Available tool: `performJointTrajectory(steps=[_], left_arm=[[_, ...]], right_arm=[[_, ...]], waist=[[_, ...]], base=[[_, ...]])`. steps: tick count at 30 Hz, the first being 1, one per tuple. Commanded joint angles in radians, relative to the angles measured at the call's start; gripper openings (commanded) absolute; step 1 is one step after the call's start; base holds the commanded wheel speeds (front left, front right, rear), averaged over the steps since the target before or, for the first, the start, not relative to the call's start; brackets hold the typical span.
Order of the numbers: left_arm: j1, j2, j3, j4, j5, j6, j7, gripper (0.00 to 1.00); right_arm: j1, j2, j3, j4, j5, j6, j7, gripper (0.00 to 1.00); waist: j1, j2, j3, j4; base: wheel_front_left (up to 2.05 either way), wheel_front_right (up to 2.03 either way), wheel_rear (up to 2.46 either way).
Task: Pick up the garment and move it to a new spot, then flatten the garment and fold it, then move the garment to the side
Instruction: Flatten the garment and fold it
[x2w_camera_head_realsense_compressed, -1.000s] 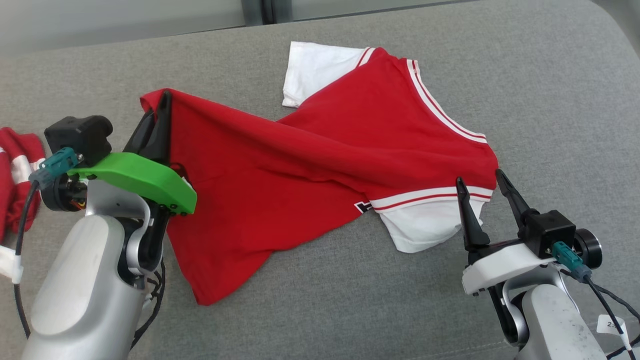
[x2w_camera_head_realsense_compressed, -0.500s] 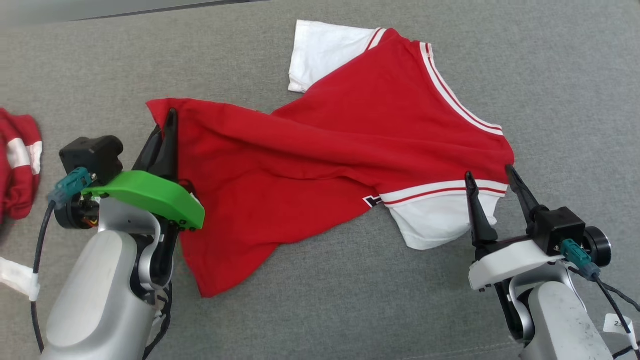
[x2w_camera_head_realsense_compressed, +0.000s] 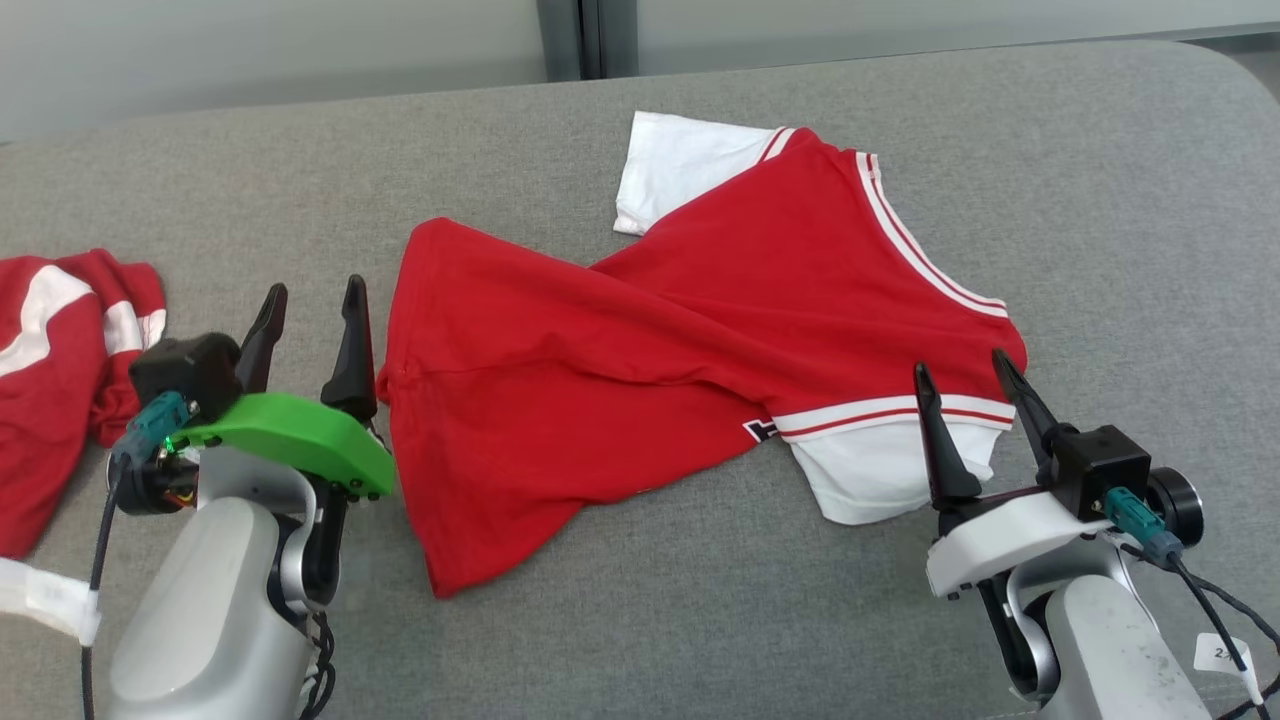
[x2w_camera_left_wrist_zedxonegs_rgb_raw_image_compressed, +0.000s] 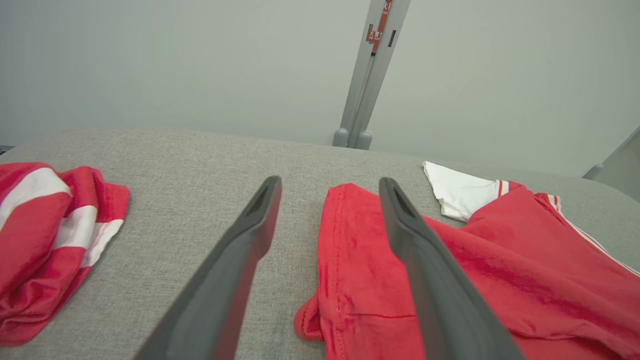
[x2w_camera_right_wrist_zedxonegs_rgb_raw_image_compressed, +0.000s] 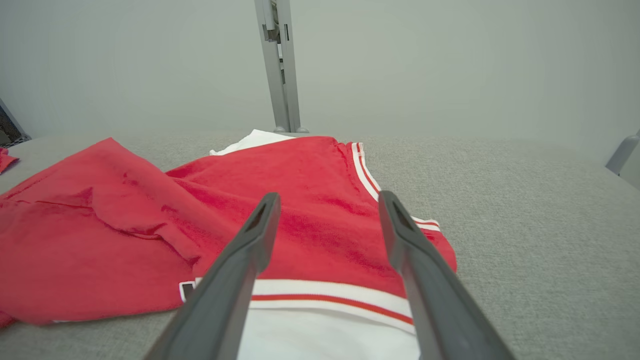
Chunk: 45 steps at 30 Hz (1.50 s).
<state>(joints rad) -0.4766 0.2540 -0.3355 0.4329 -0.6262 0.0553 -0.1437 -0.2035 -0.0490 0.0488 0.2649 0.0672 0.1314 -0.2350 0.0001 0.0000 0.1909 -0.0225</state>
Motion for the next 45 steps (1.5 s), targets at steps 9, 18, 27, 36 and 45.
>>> performJointTrajectory(steps=[9,18,27,36,45], left_arm=[[0.164,-0.011,0.049,-0.119,0.086,-0.019,-0.123,1.0],[0.402,-0.108,0.247,-0.336,0.258,-0.065,-0.12,1.0],[0.528,-0.165,0.325,-0.36,0.385,-0.145,-0.121,1.0],[0.542,-0.194,0.339,-0.38,0.412,-0.169,-0.121,1.0],[0.505,-0.201,0.345,-0.404,0.42,-0.182,-0.121,1.0]], right_arm=[[0.053,-0.002,-0.044,-0.01,-0.002,-0.001,-0.005,1.0],[0.08,-0.002,-0.081,-0.024,-0.006,-0.001,0.005,1.0],[0.106,-0.002,-0.087,-0.026,-0.007,-0.001,0.013,1.0],[0.088,-0.003,-0.095,-0.044,-0.005,-0.001,0.042,1.0],[-0.042,-0.014,-0.157,0.047,-0.025,-0.001,0.296,1.0]], waist=[[-0.0001,0.0,-0.058,-0.014],[-0.0001,0.0,-0.096,-0.002],[-0.0001,0.0,-0.136,0.002],[-0.0001,0.0,-0.136,0.001],[-0.0001,0.0,-0.096,0.004]], base=[[0.0,0.0,0.0],[0.0,0.0,0.0],[0.0,0.0,0.0],[0.0,0.0,0.0],[0.0,0.0,0.0]])
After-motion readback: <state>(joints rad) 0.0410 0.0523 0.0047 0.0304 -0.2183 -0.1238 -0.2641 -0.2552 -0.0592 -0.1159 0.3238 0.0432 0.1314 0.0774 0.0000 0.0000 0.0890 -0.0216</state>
